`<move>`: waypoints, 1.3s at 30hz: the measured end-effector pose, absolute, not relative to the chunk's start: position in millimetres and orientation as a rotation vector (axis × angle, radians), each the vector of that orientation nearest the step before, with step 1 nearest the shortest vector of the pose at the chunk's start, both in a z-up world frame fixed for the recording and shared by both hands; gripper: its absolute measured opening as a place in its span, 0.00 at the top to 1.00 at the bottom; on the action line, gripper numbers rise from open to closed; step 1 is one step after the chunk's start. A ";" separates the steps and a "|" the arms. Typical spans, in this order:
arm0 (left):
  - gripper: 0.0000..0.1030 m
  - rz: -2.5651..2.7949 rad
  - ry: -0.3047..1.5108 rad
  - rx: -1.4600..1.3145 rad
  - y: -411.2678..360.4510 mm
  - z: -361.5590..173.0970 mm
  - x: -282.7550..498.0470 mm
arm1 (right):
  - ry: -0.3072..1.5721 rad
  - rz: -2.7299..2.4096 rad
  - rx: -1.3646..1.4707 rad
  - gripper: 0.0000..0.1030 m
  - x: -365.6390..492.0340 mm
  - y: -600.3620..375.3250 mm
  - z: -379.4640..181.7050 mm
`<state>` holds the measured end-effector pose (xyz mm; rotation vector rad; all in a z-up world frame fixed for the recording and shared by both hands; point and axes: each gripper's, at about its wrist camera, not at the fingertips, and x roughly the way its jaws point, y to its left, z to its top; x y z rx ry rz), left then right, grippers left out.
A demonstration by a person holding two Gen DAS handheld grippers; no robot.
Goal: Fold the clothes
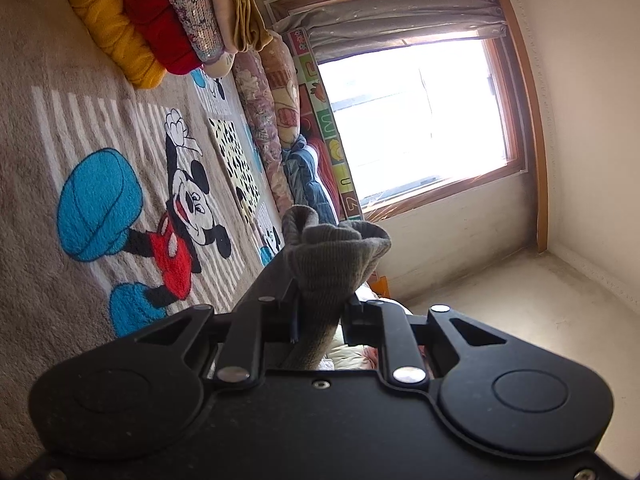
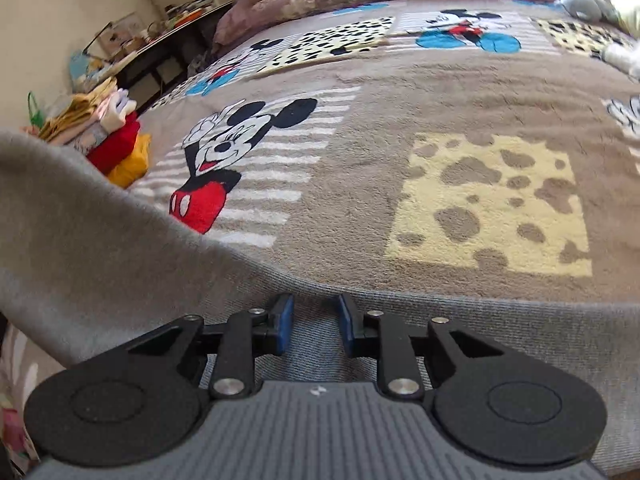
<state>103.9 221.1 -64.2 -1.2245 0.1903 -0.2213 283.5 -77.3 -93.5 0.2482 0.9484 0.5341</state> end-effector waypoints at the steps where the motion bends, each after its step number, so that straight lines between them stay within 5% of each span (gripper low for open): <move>1: 0.83 -0.224 0.190 -1.222 221.1 -63.9 104.2 | 0.964 0.522 0.276 0.80 285.2 -80.2 -94.1; 3: 0.83 -0.231 0.191 -1.210 219.6 -62.5 104.8 | 0.991 0.491 0.295 0.87 288.5 -81.5 -95.0; 13: 0.83 -0.224 0.202 -1.142 212.8 -59.4 105.3 | 1.118 0.385 0.277 0.82 311.3 -63.9 -82.9; 16: 0.83 -0.196 0.213 -1.160 217.8 -64.8 104.8 | 1.025 0.420 0.252 0.75 295.8 -65.0 -67.1; 29: 0.83 -0.187 0.218 -1.135 215.3 -64.4 107.4 | 0.640 0.588 -0.377 0.78 166.5 -45.2 -82.2; 32: 0.84 -0.185 0.215 -1.124 214.8 -63.4 108.1 | 0.504 0.597 -0.385 0.78 146.1 -47.4 -74.1; 39: 0.83 -0.181 0.211 -1.066 203.0 -59.8 109.7 | 0.541 0.627 -0.262 0.78 148.5 -65.1 -82.1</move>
